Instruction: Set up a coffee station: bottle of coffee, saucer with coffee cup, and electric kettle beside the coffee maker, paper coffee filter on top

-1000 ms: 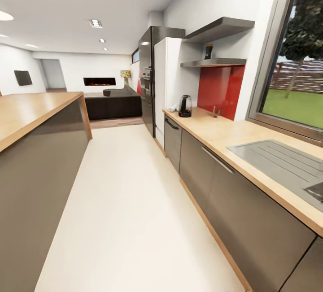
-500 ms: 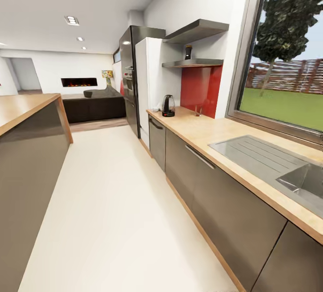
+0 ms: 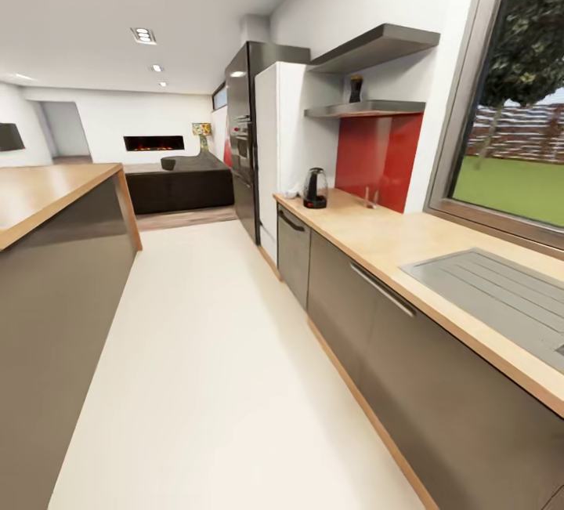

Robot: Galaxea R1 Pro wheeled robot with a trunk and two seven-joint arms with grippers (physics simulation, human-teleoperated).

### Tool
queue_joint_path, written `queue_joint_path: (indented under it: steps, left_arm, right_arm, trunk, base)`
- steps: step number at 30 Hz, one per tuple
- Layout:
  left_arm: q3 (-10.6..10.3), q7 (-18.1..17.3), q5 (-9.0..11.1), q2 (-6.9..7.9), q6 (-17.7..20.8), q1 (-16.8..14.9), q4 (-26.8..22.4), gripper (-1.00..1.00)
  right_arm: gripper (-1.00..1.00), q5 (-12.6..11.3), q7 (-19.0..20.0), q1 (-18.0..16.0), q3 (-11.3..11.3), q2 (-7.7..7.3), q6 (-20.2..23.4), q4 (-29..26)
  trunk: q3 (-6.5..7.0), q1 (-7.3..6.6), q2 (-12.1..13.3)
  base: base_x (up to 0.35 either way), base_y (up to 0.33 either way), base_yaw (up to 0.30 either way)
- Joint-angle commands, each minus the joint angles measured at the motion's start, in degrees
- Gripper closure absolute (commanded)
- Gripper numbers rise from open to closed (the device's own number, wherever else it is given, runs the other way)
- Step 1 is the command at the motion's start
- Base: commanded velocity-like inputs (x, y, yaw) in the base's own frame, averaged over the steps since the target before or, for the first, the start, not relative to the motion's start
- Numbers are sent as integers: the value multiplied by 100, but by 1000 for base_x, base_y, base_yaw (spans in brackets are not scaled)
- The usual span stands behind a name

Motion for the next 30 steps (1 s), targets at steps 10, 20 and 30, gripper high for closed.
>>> queue_joint_path:
  steps: [10,20,30]
  left_arm:
    - [3,2,-3,0,-9,1,-6,-100]
    - [12,1,-3,0,-9,1,-6,-100]
    - [12,0,-3,0,-9,1,-6,-100]
  right_arm:
    - [-100,69,16,0,26,-6,-3,249]
    - [-100,194,21,0,37,0,-3,356]
    - [-100,200,9,0,38,1,-10,353]
  trunk:
    - [-5,4,-2]
    - [-5,4,-2]
    - [-5,4,-2]
  base:
    - [327,7,170]
    - [329,48,6]
    - [329,133,0]
